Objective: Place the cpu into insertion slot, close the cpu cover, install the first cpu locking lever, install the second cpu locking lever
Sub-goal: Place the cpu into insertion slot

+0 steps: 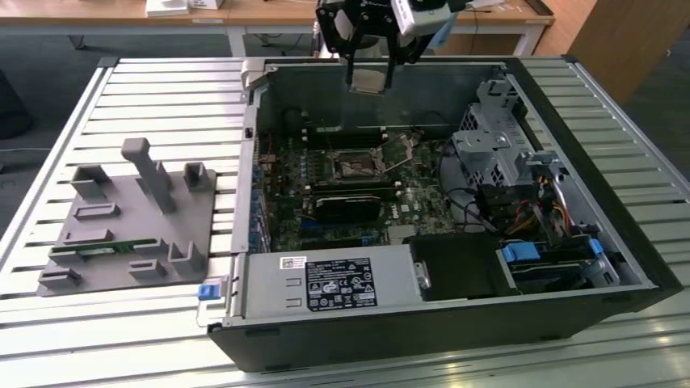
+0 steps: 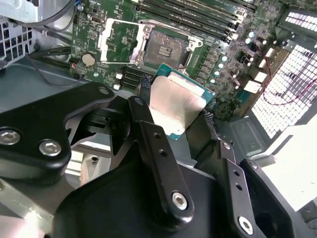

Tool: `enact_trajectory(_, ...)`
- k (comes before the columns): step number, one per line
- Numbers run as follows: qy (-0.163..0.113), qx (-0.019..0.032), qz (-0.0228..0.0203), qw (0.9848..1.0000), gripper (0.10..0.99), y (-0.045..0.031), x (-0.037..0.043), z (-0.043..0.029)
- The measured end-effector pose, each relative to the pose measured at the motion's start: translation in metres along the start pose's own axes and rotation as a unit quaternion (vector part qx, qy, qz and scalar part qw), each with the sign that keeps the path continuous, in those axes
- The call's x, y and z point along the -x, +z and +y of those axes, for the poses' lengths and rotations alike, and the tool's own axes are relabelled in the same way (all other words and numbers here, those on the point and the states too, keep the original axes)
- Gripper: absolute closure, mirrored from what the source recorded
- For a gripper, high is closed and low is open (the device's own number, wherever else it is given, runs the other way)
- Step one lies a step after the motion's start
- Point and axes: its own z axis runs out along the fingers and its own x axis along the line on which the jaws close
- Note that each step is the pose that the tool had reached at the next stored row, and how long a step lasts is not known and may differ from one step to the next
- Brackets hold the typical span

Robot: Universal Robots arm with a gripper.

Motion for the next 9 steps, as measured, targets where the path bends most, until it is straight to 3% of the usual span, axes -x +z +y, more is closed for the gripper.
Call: enact_trajectory(9, 0.027, 0.0005, -0.0024, 0.9996, 0.549, 0.0003, -0.0003, -0.0001)
